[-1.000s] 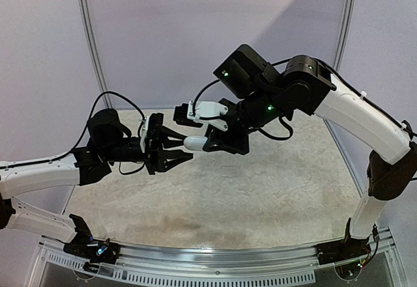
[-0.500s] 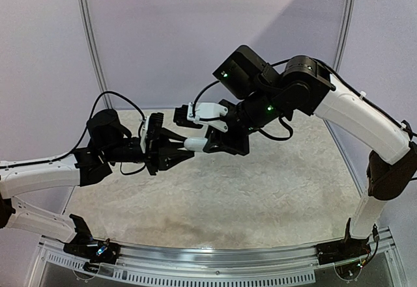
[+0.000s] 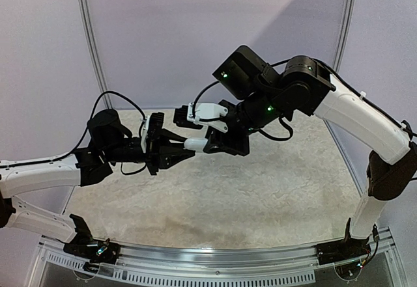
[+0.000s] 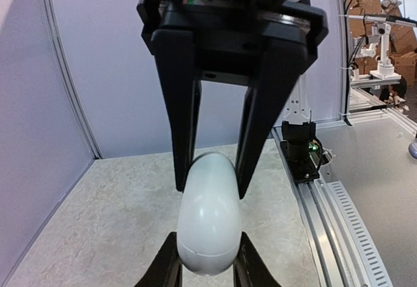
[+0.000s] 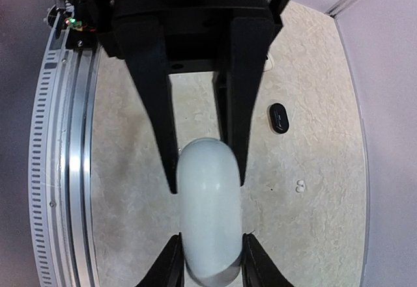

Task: Insert the wireless bluetooth earbuds into the charging case

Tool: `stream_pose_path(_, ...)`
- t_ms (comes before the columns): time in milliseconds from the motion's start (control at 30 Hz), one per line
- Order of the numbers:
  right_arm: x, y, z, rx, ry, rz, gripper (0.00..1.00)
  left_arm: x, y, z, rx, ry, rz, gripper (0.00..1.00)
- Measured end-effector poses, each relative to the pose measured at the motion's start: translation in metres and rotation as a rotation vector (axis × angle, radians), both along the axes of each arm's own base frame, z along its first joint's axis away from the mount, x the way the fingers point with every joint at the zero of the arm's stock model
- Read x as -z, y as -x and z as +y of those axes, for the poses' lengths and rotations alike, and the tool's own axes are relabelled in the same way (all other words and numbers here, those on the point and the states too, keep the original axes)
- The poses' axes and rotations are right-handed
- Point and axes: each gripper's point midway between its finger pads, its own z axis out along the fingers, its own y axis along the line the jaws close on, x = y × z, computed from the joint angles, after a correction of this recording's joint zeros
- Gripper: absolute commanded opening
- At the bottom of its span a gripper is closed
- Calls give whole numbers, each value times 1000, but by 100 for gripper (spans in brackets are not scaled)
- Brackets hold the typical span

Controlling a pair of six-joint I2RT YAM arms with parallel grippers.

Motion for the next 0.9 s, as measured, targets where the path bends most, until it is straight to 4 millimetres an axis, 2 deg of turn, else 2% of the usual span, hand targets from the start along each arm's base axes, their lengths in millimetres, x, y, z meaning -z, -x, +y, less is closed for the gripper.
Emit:
stream_pose_path(67, -1, -2, 2, 6, -10, -7, 45, -1, 0, 0, -1, 4, -3, 0)
stream_pose_path(167, -4, -6, 8, 19, -38, -21, 47, -2, 1, -1, 2, 7, -6, 0)
stream_pose_path(433, -4, -12, 12, 44, -51, -44, 49, -2, 1, -1, -1, 4, -38, 0)
stream_pose_path(900, 5, -8, 15, 37, -50, -15, 50, 9, 1, 4, -17, -69, -266, 0)
